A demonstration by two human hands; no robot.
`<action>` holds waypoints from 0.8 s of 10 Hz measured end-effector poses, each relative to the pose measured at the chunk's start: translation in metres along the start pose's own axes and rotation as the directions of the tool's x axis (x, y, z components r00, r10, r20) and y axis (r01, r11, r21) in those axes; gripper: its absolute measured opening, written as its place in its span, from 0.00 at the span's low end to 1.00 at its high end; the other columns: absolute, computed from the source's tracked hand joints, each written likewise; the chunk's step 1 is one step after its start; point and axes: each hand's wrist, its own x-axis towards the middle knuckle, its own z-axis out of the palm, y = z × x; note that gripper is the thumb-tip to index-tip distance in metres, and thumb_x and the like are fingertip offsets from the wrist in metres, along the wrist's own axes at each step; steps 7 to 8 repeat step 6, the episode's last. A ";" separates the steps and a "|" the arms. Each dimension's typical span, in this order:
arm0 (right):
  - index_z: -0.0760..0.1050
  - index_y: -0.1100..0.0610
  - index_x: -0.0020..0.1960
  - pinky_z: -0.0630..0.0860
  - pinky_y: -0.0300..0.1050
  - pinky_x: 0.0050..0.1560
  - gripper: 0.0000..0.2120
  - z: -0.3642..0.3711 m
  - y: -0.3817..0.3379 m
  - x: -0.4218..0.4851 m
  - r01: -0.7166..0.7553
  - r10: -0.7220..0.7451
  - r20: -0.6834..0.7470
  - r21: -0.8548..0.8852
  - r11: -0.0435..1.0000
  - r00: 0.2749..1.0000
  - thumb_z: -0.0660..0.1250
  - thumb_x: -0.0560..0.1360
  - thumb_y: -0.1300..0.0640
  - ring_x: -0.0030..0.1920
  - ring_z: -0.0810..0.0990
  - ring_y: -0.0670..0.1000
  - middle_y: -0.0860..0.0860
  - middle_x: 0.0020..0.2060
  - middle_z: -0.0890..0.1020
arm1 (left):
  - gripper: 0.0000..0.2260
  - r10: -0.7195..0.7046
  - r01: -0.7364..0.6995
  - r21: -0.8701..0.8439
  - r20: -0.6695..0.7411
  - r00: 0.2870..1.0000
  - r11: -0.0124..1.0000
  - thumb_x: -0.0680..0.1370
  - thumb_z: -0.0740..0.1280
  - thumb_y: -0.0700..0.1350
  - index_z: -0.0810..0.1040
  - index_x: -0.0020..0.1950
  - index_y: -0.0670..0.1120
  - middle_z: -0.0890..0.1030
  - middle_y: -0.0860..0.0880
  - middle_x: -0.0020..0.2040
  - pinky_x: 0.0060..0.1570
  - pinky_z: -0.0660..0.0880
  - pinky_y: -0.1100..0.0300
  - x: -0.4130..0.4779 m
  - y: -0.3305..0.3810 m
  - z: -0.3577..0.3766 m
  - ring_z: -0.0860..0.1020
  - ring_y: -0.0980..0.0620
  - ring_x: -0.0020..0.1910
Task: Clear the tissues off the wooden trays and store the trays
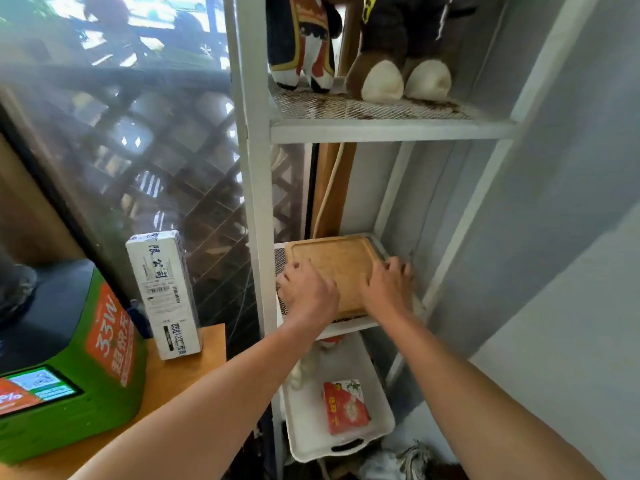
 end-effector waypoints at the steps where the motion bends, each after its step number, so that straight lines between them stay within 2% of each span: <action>1: 0.77 0.55 0.48 0.72 0.56 0.55 0.14 -0.013 0.003 -0.021 0.058 -0.058 -0.034 0.005 0.998 0.998 0.55 0.80 0.50 0.55 0.72 0.58 0.55 0.54 0.78 | 0.19 0.248 -0.245 -0.043 0.071 0.966 0.968 0.78 0.62 0.49 0.70 0.68 0.46 0.71 0.44 0.66 0.65 0.67 0.47 -0.015 0.004 -0.009 0.66 0.44 0.64; 2: 0.75 0.55 0.40 0.70 0.48 0.38 0.15 -0.033 0.008 -0.043 0.048 -0.044 -0.051 0.085 0.995 0.998 0.54 0.79 0.53 0.43 0.76 0.56 0.53 0.40 0.79 | 0.16 0.381 -0.361 -0.127 0.221 0.898 0.924 0.80 0.60 0.46 0.71 0.66 0.45 0.74 0.44 0.63 0.58 0.72 0.51 -0.029 0.001 -0.025 0.72 0.46 0.60; 3: 0.66 0.51 0.32 0.63 0.42 0.27 0.15 -0.051 0.011 -0.069 -0.037 0.029 0.051 0.154 0.987 0.998 0.56 0.78 0.52 0.30 0.72 0.49 0.46 0.30 0.71 | 0.13 0.416 -0.433 -0.022 0.324 0.850 0.901 0.80 0.61 0.47 0.75 0.62 0.45 0.77 0.45 0.58 0.54 0.76 0.51 -0.041 -0.010 -0.048 0.75 0.47 0.54; 4: 0.67 0.52 0.33 0.62 0.41 0.28 0.14 -0.065 0.004 -0.112 -0.102 0.081 0.160 0.126 0.987 0.984 0.59 0.76 0.51 0.32 0.74 0.51 0.46 0.29 0.72 | 0.10 0.462 -0.517 0.050 0.380 0.801 0.855 0.80 0.62 0.49 0.76 0.58 0.47 0.78 0.48 0.49 0.47 0.79 0.53 -0.057 -0.032 -0.076 0.78 0.49 0.47; 5: 0.74 0.55 0.41 0.67 0.43 0.35 0.13 -0.081 -0.015 -0.166 -0.173 0.151 0.224 0.082 0.982 0.963 0.61 0.76 0.47 0.43 0.79 0.55 0.51 0.40 0.80 | 0.10 0.506 -0.589 0.068 0.438 0.743 0.805 0.79 0.63 0.50 0.75 0.57 0.48 0.77 0.50 0.45 0.40 0.75 0.56 -0.078 -0.060 -0.111 0.77 0.50 0.44; 6: 0.74 0.54 0.50 0.70 0.46 0.40 0.14 -0.089 -0.044 -0.219 -0.201 0.181 0.283 0.044 0.978 0.942 0.61 0.75 0.44 0.46 0.78 0.56 0.55 0.47 0.79 | 0.11 0.548 -0.655 0.066 0.489 0.679 0.753 0.77 0.67 0.52 0.73 0.55 0.49 0.76 0.51 0.45 0.35 0.74 0.58 -0.097 -0.093 -0.139 0.76 0.50 0.42; 8: 0.74 0.54 0.50 0.70 0.46 0.40 0.14 -0.089 -0.044 -0.219 -0.201 0.181 0.283 0.044 0.978 0.942 0.61 0.75 0.44 0.46 0.78 0.56 0.55 0.47 0.79 | 0.11 0.548 -0.655 0.066 0.489 0.679 0.753 0.77 0.67 0.52 0.73 0.55 0.49 0.76 0.51 0.45 0.35 0.74 0.58 -0.097 -0.093 -0.139 0.76 0.50 0.42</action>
